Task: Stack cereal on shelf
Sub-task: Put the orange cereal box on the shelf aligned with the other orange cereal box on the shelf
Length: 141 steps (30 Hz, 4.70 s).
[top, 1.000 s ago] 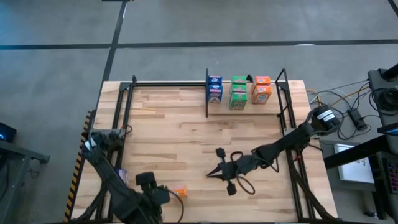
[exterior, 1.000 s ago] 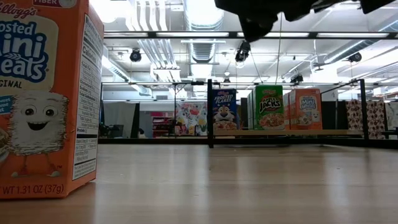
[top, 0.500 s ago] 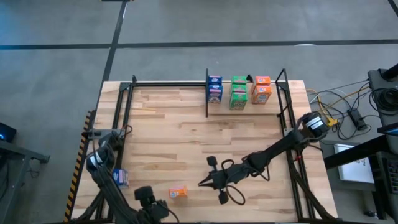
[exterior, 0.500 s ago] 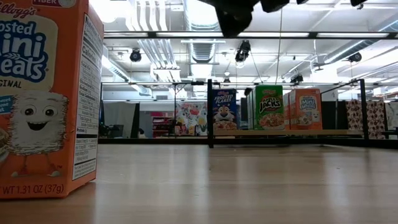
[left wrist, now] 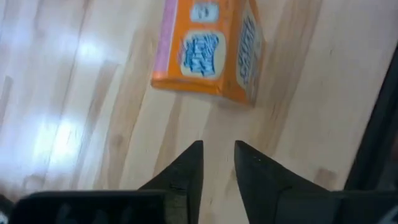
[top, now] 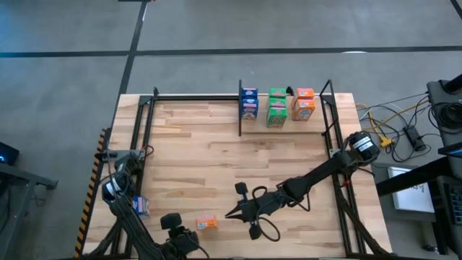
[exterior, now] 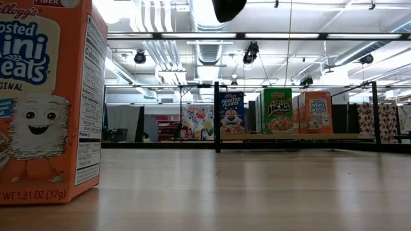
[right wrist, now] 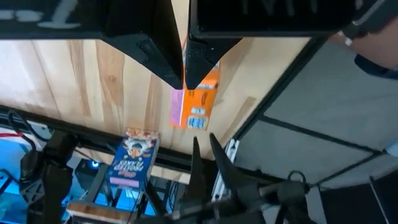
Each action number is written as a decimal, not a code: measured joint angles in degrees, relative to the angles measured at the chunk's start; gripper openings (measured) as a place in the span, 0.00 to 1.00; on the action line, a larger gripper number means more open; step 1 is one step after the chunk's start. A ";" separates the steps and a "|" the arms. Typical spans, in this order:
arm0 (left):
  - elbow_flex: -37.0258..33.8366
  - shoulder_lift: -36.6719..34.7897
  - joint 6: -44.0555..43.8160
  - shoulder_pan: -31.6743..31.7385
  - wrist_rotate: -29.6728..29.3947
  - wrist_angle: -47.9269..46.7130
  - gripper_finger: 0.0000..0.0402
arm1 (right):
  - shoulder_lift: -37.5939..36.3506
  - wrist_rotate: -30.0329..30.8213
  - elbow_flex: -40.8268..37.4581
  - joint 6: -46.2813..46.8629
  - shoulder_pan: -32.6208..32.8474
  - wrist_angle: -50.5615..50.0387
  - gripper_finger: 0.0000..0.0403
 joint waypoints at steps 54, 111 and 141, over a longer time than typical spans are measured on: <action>-7.80 0.35 -5.87 1.50 -20.64 12.29 0.10 | 9.00 -0.23 18.33 4.42 -2.16 -23.64 0.71; 7.62 0.13 26.04 2.48 -30.23 12.93 0.10 | -28.00 3.74 -1.13 8.53 -5.84 -57.64 0.33; 9.47 -3.40 41.18 11.37 -34.49 2.13 0.10 | -64.60 20.08 -20.18 10.40 -29.23 -74.93 0.33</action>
